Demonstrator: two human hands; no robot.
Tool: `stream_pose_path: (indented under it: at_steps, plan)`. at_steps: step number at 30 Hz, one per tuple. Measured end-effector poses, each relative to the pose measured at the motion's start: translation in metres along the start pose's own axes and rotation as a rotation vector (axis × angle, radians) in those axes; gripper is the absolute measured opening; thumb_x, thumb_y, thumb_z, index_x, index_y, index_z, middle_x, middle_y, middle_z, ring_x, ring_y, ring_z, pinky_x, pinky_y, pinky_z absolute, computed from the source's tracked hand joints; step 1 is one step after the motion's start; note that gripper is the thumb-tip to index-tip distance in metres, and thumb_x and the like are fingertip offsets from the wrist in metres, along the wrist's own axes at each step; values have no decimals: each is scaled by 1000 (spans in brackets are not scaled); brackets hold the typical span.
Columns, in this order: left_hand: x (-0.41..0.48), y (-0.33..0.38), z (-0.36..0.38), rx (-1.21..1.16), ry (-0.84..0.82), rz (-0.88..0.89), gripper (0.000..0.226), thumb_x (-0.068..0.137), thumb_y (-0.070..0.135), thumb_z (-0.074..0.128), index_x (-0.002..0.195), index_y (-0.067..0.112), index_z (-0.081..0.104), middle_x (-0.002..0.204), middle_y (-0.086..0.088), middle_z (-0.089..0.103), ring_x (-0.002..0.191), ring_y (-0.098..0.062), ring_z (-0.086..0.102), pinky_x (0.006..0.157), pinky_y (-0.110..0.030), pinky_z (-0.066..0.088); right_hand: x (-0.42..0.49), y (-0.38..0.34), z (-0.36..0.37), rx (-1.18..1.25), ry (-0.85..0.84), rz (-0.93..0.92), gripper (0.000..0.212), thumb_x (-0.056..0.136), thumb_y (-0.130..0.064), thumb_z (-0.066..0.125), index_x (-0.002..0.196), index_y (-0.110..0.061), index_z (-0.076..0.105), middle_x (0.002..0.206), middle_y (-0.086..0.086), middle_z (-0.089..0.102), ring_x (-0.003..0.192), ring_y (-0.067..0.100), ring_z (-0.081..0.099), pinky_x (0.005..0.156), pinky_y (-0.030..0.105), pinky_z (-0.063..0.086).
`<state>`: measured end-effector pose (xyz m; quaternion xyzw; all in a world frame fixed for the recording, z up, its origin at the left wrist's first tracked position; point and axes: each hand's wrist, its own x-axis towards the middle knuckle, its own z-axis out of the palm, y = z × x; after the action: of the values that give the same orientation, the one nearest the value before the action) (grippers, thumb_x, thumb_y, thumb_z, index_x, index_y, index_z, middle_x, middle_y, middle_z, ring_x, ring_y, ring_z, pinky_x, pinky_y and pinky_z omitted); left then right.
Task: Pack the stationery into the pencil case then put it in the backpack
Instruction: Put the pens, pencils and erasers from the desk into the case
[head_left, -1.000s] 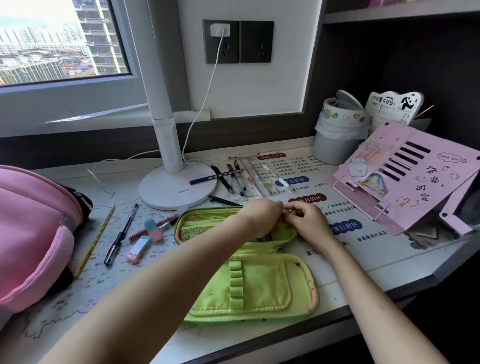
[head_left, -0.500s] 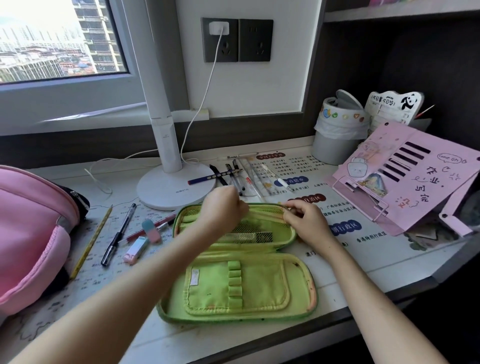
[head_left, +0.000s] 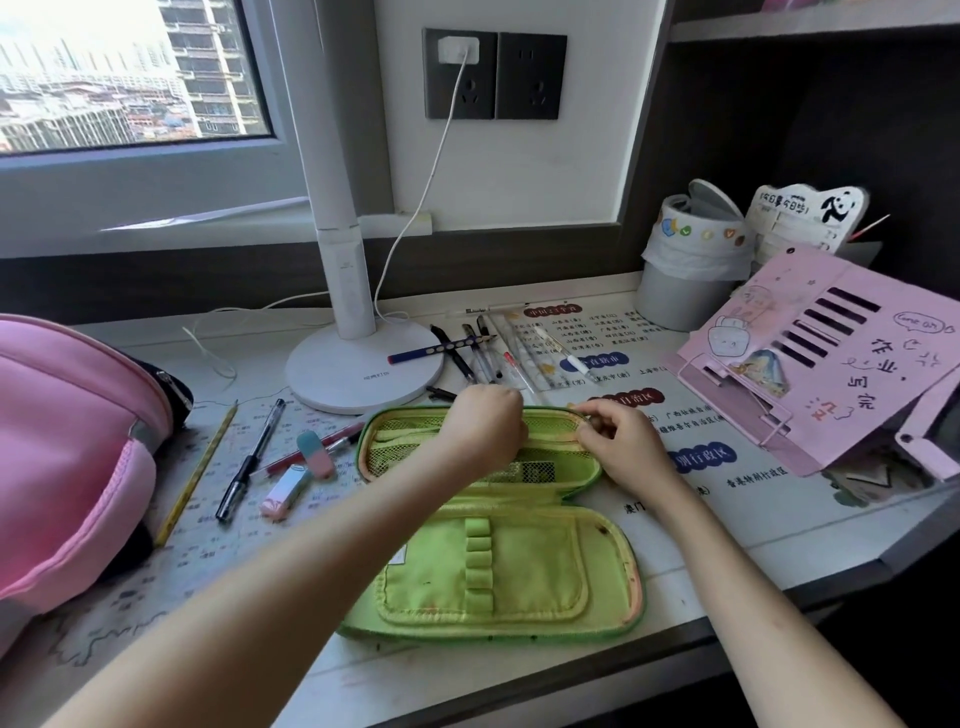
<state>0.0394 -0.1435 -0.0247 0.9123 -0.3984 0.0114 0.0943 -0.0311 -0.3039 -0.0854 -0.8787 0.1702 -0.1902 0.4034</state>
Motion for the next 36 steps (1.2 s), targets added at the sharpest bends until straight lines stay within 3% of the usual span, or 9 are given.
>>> stream_pose_path:
  at_steps: [5,8,10,15,18,22,27,32,36]
  plan:
    - [-2,-20,-5,-70,-46,-86,25,94,17,42,77,4,54,78,-8,53,73,-24,51,67,-34,48,-3,-3,-2,-10,-10,0,23,85,-13,59,107,-16,66,81,-4,61,79,18,58,77,42,51]
    - [-6,-31,-13,-155,-44,-68,26,93,11,39,68,7,45,77,-9,50,69,-22,43,55,-27,37,-4,-8,-3,32,20,-20,23,86,-11,59,107,-12,66,84,0,63,79,16,57,74,35,50]
    - [-8,-34,-16,-184,-29,-80,21,92,10,39,72,7,44,77,-8,49,68,-21,42,49,-26,31,-6,-14,-5,67,50,-47,21,87,-10,59,107,-13,66,85,5,64,77,17,58,71,31,50]
    - [-13,-36,-16,-183,44,-35,15,91,13,41,80,7,50,81,-7,55,73,-23,47,62,-29,34,-8,-16,-6,23,94,-120,20,88,-10,58,105,-14,66,81,5,66,75,24,61,68,39,51]
    - [-16,-44,-19,-269,112,-37,21,91,14,46,85,1,61,87,-11,66,78,-27,57,67,-33,46,-8,-14,-6,-28,117,-127,19,86,-11,60,103,-13,68,82,5,67,75,24,61,67,39,50]
    - [-23,-64,-20,-284,110,-131,21,90,11,47,91,0,65,91,-15,70,83,-30,62,73,-37,50,0,-22,-6,-351,156,-304,22,80,-24,69,101,-18,70,95,-1,69,90,22,58,80,32,39]
    - [-33,-71,-11,-222,-21,-117,20,91,12,46,93,8,65,93,-8,69,82,-24,61,76,-36,52,16,-67,10,-527,-110,-411,23,85,-42,61,104,-31,68,105,-7,61,105,16,46,96,34,31]
    - [-36,-76,-7,-233,-11,-47,16,91,18,50,90,14,66,86,0,65,77,-18,57,70,-29,47,27,-86,26,-681,-304,-441,19,86,-39,61,97,-27,69,104,-5,61,106,18,45,98,37,30]
    - [-32,-76,-3,-281,74,-83,13,91,19,51,98,15,61,89,1,56,80,-19,54,70,-29,45,26,-96,30,-600,-407,-408,20,86,-38,60,96,-24,70,103,-5,66,105,15,48,99,38,33]
